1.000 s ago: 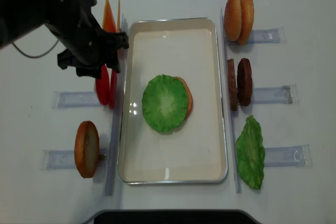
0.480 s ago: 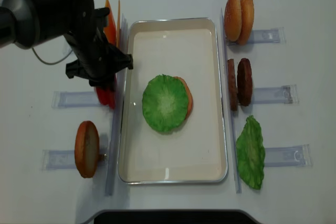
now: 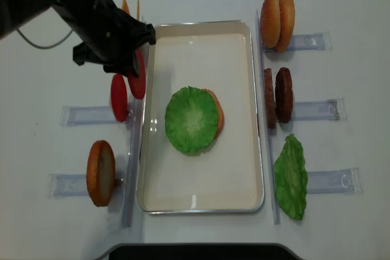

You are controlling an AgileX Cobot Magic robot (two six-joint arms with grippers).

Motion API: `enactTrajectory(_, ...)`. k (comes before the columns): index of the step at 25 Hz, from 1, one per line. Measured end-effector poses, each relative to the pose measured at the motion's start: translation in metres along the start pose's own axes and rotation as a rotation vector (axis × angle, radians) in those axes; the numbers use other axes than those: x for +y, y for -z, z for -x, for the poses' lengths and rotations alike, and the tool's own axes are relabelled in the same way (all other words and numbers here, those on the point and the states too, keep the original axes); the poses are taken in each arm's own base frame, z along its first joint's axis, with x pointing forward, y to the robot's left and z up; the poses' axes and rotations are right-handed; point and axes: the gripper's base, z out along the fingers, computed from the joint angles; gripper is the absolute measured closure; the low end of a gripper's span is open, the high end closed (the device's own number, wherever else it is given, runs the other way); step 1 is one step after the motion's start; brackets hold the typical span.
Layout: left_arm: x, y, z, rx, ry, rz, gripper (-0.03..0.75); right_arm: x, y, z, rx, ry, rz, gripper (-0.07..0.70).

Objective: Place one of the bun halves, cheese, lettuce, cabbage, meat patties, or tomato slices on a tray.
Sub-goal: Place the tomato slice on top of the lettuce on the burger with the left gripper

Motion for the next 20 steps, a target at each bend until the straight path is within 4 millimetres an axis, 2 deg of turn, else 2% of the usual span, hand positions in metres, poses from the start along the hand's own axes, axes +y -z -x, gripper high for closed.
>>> enactTrajectory(6,-0.018,-0.023,-0.022,0.027,-0.001,-0.341,0.662,0.0,0.0,0.0,0.0,0.0,0.0,0.268)
enactTrajectory(11,-0.03,-0.037,-0.023,-0.006,-0.016,-0.525,0.662,0.0,0.0,0.0,0.0,0.0,0.0,0.268)
enactTrajectory(20,-0.031,-0.074,-0.024,0.068,-0.014,-0.542,0.662,0.0,0.0,0.0,0.0,0.0,0.0,0.268)
